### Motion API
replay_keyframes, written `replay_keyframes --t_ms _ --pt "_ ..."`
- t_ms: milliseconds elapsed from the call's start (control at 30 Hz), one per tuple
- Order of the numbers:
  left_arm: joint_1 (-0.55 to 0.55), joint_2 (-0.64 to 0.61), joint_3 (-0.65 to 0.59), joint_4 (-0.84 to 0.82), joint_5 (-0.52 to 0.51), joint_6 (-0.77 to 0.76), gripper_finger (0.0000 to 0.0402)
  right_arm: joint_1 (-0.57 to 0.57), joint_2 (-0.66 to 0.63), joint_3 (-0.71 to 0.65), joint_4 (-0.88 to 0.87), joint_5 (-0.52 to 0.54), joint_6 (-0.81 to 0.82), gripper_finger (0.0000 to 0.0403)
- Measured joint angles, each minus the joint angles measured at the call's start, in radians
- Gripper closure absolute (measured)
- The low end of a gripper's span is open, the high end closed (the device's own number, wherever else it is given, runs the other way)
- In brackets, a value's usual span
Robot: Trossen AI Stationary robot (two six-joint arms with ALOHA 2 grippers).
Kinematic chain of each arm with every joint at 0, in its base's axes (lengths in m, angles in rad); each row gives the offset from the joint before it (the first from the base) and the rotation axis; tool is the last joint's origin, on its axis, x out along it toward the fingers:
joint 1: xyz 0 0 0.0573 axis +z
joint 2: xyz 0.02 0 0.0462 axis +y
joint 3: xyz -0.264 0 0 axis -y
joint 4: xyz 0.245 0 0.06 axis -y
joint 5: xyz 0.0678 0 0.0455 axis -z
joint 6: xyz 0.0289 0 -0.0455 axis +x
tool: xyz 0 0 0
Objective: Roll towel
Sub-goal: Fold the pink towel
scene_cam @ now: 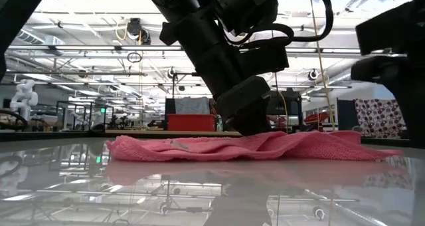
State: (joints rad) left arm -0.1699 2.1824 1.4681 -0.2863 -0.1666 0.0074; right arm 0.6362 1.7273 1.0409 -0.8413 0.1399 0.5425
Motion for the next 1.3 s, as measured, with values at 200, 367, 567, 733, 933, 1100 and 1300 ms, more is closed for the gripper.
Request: replay_keyframes --t_ms 200,367,567,733,933,1100,1300 --pt "-0.008 -0.018 0.031 -0.055 0.000 0.004 0.0185 0.003 -0.032 0.001 0.001 0.137 -0.012 0.0234" --pt "-0.049 -0.035 0.097 -0.085 0.001 0.042 0.0185 0.001 -0.069 0.002 0.045 0.210 -0.047 0.0234" --pt "-0.105 -0.035 0.125 -0.078 0.002 0.066 0.0185 -0.011 -0.084 0.002 0.103 0.255 -0.122 0.0234" --pt "-0.135 -0.037 0.126 -0.205 -0.034 0.013 0.0184 -0.033 -0.084 -0.007 0.121 0.257 -0.180 0.0234" --pt "-0.196 -0.067 0.126 -0.402 -0.071 -0.108 0.0184 -0.062 -0.084 -0.058 0.126 0.250 -0.197 0.0234" --pt "-0.261 -0.106 0.127 -0.504 -0.101 -0.193 0.0185 -0.082 -0.084 -0.112 0.227 0.191 -0.231 0.0237" --pt "-0.320 -0.118 0.126 -0.647 -0.120 -0.324 0.0185 -0.115 -0.081 -0.135 0.257 0.200 -0.252 0.0270"
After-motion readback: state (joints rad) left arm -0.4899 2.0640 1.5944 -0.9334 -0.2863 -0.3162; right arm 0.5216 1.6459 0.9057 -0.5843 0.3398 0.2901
